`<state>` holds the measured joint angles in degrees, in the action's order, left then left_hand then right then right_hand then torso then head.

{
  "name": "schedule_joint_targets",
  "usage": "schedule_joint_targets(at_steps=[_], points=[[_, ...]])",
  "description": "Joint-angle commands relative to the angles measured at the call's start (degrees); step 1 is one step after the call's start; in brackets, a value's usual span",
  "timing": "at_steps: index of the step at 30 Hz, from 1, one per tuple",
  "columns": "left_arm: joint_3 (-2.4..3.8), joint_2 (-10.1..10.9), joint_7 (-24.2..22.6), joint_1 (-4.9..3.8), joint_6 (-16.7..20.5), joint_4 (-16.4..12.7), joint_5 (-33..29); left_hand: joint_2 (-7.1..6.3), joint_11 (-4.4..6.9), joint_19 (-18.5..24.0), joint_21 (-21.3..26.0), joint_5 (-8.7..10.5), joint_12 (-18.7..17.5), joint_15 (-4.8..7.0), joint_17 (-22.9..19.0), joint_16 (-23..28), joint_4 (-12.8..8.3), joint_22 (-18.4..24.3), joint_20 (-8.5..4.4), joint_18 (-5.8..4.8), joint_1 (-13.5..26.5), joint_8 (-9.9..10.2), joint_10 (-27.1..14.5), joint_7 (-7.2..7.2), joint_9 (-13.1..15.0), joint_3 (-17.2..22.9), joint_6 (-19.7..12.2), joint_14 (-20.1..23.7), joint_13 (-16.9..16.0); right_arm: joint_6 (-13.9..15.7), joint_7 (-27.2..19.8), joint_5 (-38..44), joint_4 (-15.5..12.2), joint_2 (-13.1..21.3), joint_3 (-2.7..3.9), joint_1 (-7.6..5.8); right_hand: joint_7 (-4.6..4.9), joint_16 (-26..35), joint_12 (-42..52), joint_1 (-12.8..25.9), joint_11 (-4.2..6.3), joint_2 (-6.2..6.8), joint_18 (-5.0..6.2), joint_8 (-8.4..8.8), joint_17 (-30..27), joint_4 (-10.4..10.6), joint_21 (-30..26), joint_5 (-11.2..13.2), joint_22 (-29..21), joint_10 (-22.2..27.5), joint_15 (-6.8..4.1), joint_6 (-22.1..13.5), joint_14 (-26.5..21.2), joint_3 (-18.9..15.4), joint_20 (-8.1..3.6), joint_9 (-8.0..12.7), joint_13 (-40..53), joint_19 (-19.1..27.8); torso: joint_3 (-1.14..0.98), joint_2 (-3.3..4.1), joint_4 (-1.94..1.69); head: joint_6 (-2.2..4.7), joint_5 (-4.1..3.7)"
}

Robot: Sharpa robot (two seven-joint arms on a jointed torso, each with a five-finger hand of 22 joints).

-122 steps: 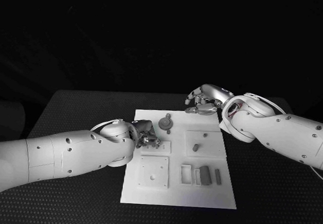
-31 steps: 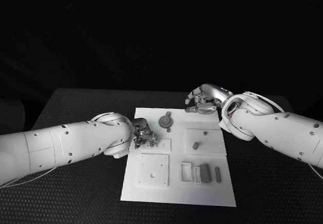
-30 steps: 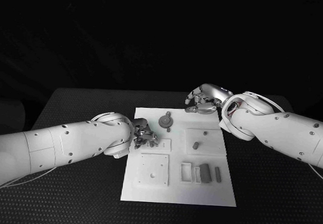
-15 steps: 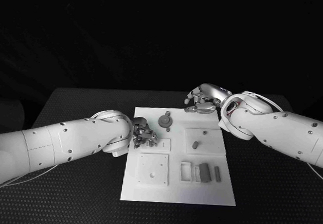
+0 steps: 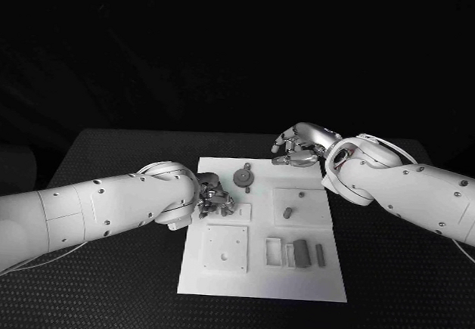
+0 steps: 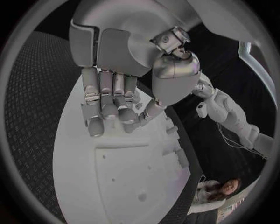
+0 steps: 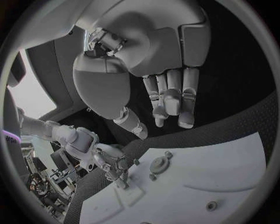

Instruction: Assemble the parts on the task board

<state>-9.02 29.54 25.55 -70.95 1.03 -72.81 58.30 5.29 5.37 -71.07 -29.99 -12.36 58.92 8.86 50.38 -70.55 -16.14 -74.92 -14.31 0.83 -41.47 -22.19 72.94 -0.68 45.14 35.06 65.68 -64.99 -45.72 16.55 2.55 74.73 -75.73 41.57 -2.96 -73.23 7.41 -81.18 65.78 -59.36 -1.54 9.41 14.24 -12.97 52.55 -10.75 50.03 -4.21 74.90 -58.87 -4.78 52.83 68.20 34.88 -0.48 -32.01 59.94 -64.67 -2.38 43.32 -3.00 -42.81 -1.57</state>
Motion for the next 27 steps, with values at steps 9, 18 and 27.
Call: schedule_joint_targets(at_steps=[9, 18, 27], points=[[0.01, -0.23, 0.75, -0.05, -0.49, 0.18, 3.32, 3.36, 0.33, -0.33, -0.48, 0.28, 0.32, 0.04, -0.2, -0.37, -0.34, -1.33, -0.01, 0.47, -2.75, -0.33, -0.14, 0.1, 0.5, 0.65, 0.29, -0.23, 0.1, -0.64, -0.53, -0.01, -0.15, 0.11, 0.02, 0.04, 0.67, 0.31, -0.18, 0.27, -0.1, -0.11, 0.76, 0.27, 0.02, 0.19, -0.37, -0.29, 0.99, 0.2, 0.28, -0.37, 0.01, -0.14, -0.21, 0.08, -0.07, -0.21, 0.02, -0.01, -0.03, -0.08, 0.08], [-0.01, -0.24, 1.14, -0.04, -1.32, 0.34, 4.28, 3.26, 0.36, -0.38, -0.55, 0.15, 0.42, 0.09, -0.25, -0.49, -0.35, -1.33, -0.04, 0.49, -2.82, -0.4, -0.11, 0.12, 0.77, 0.7, 0.28, -0.26, 0.1, -0.62, -0.51, -0.01, -0.26, 0.19, 0.02, 0.04, 0.67, 0.32, -0.18, 0.27, -0.1, -0.11, 0.76, 0.27, 0.02, 0.19, -0.38, -0.3, 0.99, 0.22, 0.28, -0.38, 0.0, -0.15, -0.21, 0.09, -0.08, -0.21, 0.0, -0.01, -0.02, -0.07, 0.18], [-0.05, -0.75, 1.27, -0.02, -2.06, 0.57, 4.28, 3.25, 0.36, -0.4, -0.58, 0.12, 0.45, 0.1, -0.28, -0.53, -0.32, -1.33, -0.04, 0.49, -2.81, -0.42, -0.1, 0.13, 0.87, 0.7, 0.26, -0.27, 0.1, -0.62, -0.53, -0.01, -0.28, 0.15, 0.02, 0.04, 0.67, 0.32, -0.18, 0.27, -0.11, -0.11, 0.76, 0.27, 0.03, 0.19, -0.39, -0.3, 0.99, 0.22, 0.28, -0.37, 0.0, -0.15, -0.2, 0.1, -0.08, -0.2, 0.01, 0.06, 0.08, -0.13, 0.17]])
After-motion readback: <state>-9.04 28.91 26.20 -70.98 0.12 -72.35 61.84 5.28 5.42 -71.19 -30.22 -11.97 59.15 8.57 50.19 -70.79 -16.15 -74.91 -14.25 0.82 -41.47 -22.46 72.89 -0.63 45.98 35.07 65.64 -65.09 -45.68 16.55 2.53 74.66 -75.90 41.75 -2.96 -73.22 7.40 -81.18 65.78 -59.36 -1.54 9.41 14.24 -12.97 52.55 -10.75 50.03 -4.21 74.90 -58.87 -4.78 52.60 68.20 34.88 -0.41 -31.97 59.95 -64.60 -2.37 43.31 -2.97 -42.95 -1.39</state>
